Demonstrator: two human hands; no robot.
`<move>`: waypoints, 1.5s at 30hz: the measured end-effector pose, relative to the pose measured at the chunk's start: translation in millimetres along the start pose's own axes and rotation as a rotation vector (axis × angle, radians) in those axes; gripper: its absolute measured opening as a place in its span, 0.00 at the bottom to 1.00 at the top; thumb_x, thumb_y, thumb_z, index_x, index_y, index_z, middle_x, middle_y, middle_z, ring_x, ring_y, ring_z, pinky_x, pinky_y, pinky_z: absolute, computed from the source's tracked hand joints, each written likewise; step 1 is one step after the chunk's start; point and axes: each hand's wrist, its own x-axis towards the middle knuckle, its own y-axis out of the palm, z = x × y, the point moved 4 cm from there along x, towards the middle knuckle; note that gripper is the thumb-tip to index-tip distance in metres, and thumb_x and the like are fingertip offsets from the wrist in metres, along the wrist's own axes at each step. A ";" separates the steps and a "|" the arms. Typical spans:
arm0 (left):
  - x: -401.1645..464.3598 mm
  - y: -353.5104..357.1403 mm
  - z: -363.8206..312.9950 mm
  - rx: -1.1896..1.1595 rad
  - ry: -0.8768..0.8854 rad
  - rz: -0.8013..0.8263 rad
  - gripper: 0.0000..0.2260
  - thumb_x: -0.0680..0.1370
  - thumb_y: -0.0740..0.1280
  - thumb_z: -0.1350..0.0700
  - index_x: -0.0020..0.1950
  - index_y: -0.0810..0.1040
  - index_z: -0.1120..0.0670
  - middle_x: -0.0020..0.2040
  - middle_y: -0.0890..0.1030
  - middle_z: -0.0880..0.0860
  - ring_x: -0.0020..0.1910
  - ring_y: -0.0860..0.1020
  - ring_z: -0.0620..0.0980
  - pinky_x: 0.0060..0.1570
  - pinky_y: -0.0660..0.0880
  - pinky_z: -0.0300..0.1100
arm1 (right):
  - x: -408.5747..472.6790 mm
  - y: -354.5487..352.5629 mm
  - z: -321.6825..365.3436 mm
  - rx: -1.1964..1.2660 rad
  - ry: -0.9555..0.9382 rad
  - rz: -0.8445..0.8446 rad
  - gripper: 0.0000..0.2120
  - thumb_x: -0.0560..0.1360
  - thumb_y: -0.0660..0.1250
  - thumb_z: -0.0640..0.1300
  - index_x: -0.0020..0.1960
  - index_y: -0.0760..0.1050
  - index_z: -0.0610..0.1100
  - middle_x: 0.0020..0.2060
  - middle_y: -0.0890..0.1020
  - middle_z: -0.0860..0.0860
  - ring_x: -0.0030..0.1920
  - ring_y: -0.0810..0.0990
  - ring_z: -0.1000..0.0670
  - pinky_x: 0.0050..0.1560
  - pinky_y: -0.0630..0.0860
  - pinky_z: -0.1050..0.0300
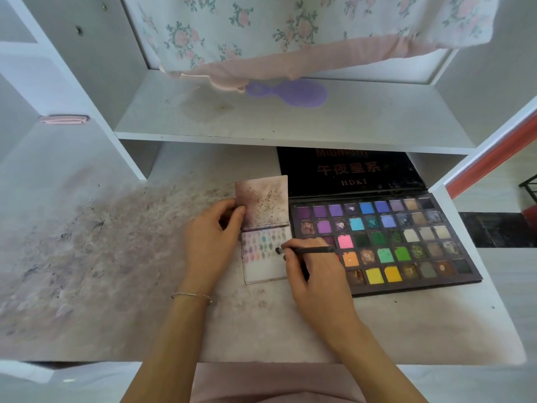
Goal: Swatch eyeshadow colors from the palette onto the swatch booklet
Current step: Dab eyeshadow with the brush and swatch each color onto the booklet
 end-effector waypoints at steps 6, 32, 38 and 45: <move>-0.6 -0.3 0.7 -0.006 -0.011 -0.001 0.08 0.76 0.65 0.53 0.52 0.81 0.53 0.43 0.82 0.48 0.41 0.79 0.45 0.43 0.74 0.39 | -1.9 0.4 -1.1 -0.025 -0.013 -0.032 0.08 0.74 0.61 0.42 0.46 0.77 0.40 0.37 0.79 0.48 0.40 0.76 0.50 0.42 0.72 0.62; -0.9 -1.5 -2.4 -0.008 -0.011 -0.009 0.07 0.76 0.65 0.54 0.50 0.81 0.53 0.39 0.80 0.46 0.39 0.78 0.44 0.42 0.74 0.40 | -3.2 -3.3 -4.1 0.122 0.008 -0.062 0.07 0.75 0.59 0.44 0.46 0.74 0.44 0.37 0.75 0.54 0.39 0.73 0.57 0.39 0.70 0.68; -1.0 -2.0 -3.7 -0.014 -0.017 -0.001 0.07 0.76 0.65 0.55 0.51 0.81 0.53 0.39 0.79 0.44 0.38 0.76 0.39 0.41 0.72 0.33 | -5.6 -14.9 -5.9 0.278 0.013 -0.165 0.08 0.75 0.54 0.48 0.46 0.71 0.50 0.38 0.75 0.57 0.40 0.75 0.57 0.39 0.70 0.73; -1.5 -2.0 -3.7 -0.019 -0.029 -0.004 0.08 0.76 0.65 0.55 0.52 0.81 0.54 0.39 0.79 0.44 0.38 0.76 0.38 0.40 0.71 0.31 | -13.6 -40.9 -26.1 0.308 0.085 -0.277 0.06 0.74 0.55 0.50 0.46 0.69 0.56 0.38 0.77 0.50 0.37 0.77 0.52 0.33 0.75 0.61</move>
